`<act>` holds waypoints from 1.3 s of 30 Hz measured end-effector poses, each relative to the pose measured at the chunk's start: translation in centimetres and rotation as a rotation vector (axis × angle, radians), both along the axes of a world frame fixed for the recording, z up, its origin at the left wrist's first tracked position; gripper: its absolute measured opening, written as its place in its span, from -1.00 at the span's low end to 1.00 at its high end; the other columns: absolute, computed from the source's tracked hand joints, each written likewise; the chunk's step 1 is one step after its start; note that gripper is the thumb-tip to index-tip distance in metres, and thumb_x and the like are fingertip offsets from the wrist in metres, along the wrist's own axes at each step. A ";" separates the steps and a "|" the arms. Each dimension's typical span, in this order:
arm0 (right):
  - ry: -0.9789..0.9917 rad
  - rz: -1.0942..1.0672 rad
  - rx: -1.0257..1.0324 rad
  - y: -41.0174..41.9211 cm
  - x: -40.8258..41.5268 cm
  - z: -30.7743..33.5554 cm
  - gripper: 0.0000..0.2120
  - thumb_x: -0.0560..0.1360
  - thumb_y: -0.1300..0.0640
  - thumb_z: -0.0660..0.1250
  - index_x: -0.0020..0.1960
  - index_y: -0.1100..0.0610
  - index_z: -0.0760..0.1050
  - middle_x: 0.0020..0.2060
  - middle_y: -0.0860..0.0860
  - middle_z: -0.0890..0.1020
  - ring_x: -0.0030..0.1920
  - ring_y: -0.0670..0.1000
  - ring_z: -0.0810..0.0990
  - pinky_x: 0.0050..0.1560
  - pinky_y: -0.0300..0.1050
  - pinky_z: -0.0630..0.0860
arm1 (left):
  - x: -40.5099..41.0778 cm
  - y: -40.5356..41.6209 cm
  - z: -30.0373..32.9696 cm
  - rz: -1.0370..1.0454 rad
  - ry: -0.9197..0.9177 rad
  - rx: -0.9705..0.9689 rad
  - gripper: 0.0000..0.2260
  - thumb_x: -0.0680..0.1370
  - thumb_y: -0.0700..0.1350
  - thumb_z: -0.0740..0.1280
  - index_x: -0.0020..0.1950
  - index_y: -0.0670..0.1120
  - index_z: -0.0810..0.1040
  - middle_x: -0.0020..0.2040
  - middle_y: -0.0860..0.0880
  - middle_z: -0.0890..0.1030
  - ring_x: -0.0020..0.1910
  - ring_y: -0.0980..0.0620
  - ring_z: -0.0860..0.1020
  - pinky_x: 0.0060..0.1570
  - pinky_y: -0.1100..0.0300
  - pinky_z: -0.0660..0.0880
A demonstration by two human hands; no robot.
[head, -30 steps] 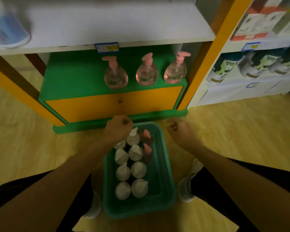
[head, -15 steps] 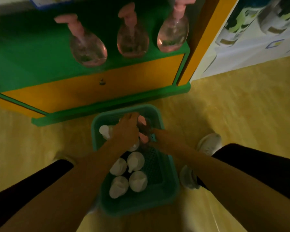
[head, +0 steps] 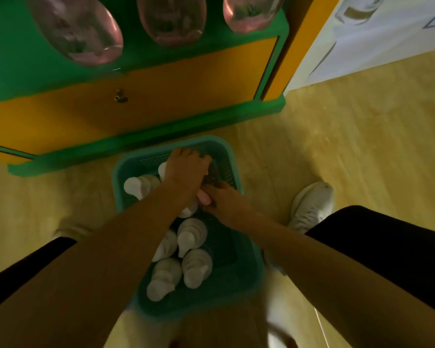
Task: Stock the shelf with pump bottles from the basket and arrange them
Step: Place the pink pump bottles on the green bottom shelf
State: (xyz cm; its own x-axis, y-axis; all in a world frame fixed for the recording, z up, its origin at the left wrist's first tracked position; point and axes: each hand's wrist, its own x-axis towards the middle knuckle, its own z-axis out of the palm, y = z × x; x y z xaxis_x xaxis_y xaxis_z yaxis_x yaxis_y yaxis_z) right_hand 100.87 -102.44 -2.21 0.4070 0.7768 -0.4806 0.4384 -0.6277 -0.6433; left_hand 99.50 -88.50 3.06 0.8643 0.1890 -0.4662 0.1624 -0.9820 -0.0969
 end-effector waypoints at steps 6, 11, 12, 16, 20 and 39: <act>0.042 -0.108 0.082 0.0 -0.7 -0.1 -0.66 0.55 0.05 0.28 0.29 0.09 0.44 0.13 0.18 0.56 0.10 0.19 0.54 0.06 0.11 0.51 | 0.2 0.1 -0.8 -0.036 -0.034 0.039 -0.85 0.56 -0.10 0.22 0.11 -0.01 0.47 0.10 -0.06 0.59 0.14 -0.11 0.50 0.23 0.04 0.29; 0.068 -0.179 0.143 -0.1 -0.8 0.6 -0.71 0.58 0.27 0.21 0.28 0.21 0.46 0.15 0.19 0.58 0.13 0.16 0.54 0.15 0.10 0.47 | 0.3 0.1 -0.4 -0.103 -0.053 0.047 -0.83 0.56 -0.09 0.22 0.13 -0.01 0.50 0.11 -0.05 0.60 0.14 -0.10 0.51 0.24 0.06 0.26; 0.077 -0.190 0.149 -0.1 -0.5 1.0 -0.72 0.57 0.28 0.21 0.27 0.21 0.46 0.13 0.18 0.59 0.12 0.15 0.55 0.16 0.09 0.47 | 0.3 0.0 -0.2 -0.105 -0.062 0.039 -0.83 0.57 -0.09 0.21 0.13 -0.03 0.50 0.10 -0.06 0.60 0.14 -0.10 0.51 0.25 0.05 0.26; 0.117 -0.171 0.117 -0.1 0.7 3.1 -0.80 0.54 0.22 0.26 0.15 0.18 0.48 -0.01 0.16 0.61 -0.01 0.16 0.57 0.06 0.03 0.50 | 0.7 -0.2 1.9 -0.054 -0.119 0.017 -0.80 0.54 -0.09 0.26 0.14 -0.09 0.49 0.12 -0.12 0.59 0.16 -0.15 0.50 0.24 0.02 0.26; 0.116 -0.159 0.108 -0.3 1.6 6.1 -0.68 0.56 0.24 0.24 0.31 0.18 0.43 0.13 0.17 0.59 0.12 0.15 0.55 0.06 -0.18 0.40 | 0.4 0.2 4.8 0.089 -0.187 -0.071 -0.76 0.51 -0.18 0.29 0.17 -0.14 0.47 0.16 -0.15 0.54 0.18 -0.15 0.48 0.18 0.03 0.32; 0.614 -0.390 0.509 0.0 2.4 29.3 -0.68 0.38 -0.20 0.35 0.13 -0.34 0.47 0.15 -0.07 0.64 0.17 0.08 0.60 0.14 0.26 0.49 | -12.3 5.7 24.0 0.879 -0.887 -1.048 -0.76 0.62 0.08 0.11 0.13 -0.04 0.40 -0.11 -0.05 0.52 -0.08 -0.07 0.52 -0.04 0.01 0.51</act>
State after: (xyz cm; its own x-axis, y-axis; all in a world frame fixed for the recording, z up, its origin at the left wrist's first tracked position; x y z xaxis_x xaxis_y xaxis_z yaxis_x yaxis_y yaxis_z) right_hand 103.29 -102.48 27.13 0.4717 0.8157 -0.3349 -0.2608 -0.2338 -0.9367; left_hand 87.15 -82.79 27.06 0.7195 0.6795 -0.1437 0.3143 -0.1341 0.9398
